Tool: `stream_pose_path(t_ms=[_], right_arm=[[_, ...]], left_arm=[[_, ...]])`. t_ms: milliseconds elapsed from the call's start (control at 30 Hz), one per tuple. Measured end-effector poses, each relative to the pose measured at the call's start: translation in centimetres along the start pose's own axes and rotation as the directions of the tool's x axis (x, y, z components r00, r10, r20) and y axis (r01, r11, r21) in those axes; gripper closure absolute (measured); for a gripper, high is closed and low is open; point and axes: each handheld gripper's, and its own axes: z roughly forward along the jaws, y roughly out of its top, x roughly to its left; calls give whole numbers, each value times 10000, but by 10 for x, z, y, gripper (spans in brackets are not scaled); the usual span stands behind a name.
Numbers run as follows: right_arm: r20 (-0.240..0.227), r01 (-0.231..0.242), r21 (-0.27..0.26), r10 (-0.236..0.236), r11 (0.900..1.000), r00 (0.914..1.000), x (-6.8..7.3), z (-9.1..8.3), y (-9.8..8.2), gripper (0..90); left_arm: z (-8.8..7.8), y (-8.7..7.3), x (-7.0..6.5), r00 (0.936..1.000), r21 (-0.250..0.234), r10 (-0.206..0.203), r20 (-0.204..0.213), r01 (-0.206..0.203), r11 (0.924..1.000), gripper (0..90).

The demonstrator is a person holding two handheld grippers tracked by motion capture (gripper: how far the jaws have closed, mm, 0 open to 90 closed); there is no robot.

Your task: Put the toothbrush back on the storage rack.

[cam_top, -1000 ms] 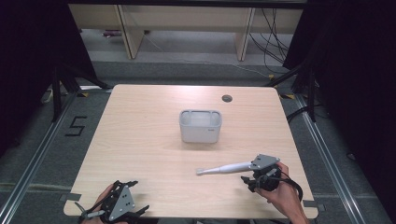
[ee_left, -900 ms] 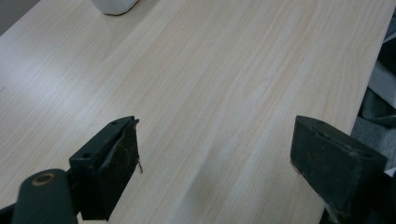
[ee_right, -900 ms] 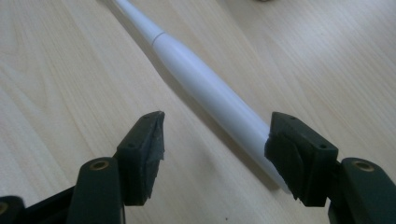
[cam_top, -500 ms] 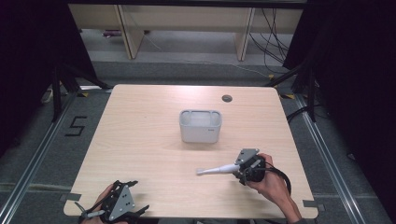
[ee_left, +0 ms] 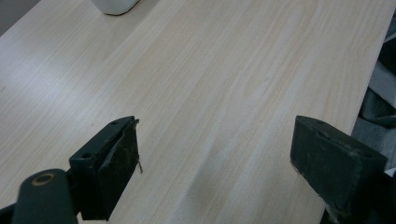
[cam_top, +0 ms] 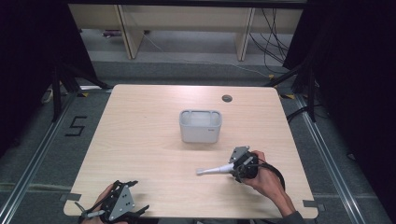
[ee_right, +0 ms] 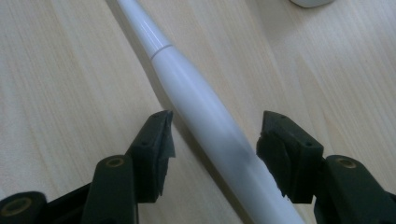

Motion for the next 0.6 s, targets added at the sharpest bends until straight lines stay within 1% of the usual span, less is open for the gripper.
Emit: stream_pose_path(t_ms=[33,67,100,133,167,200,233,300,333,467,500,533,567,600], right_arm=[[16,-38,177,37,9998,10000,0,2,2,449],[16,-38,177,37,9998,10000,0,2,2,449],[-76,228,358,-225,9991,9997,-2,6,5,452],[-116,187,433,-183,9989,9998,-2,6,6,455],[-235,181,482,-169,9987,9996,-2,8,7,464],[-235,181,482,-169,9987,9996,-2,8,7,464],[-281,355,490,-342,9982,9990,-3,9,8,467],[-358,211,675,-187,9975,9992,-2,12,9,467],[-362,434,673,-411,9968,9985,-3,13,10,467],[-488,364,820,-325,9960,9983,-4,14,11,485],[-582,491,972,-436,9941,9974,-5,14,13,502],[-582,491,972,-436,9941,9974,-5,14,13,502],[-663,713,987,-649,9926,9957,-6,15,14,506],[-731,574,1195,-489,9912,9961,-5,16,14,514]], left_arm=[[0,0,0,10000,-16,-33,34,33,10000,149],[0,0,0,10000,-14,-38,75,38,10000,149],[-1,0,0,10000,40,18,73,-19,10000,149],[0,0,0,10000,-42,-55,42,55,10000,149],[0,0,0,10000,-17,-59,44,59,10000,149],[0,0,0,10000,-17,-59,44,59,10000,149],[0,0,0,10000,-11,-52,47,52,10000,149],[0,0,0,10000,-48,-62,46,62,10000,149],[0,0,0,10000,-48,-62,46,62,10000,149],[0,0,-1,10000,-67,-58,73,59,10000,149],[0,0,0,10000,-28,-60,52,60,10000,149],[0,0,0,10000,-28,-60,52,60,10000,149],[0,0,0,10000,-18,-54,52,54,10000,149],[0,0,0,10000,-17,-54,59,55,10000,149]])
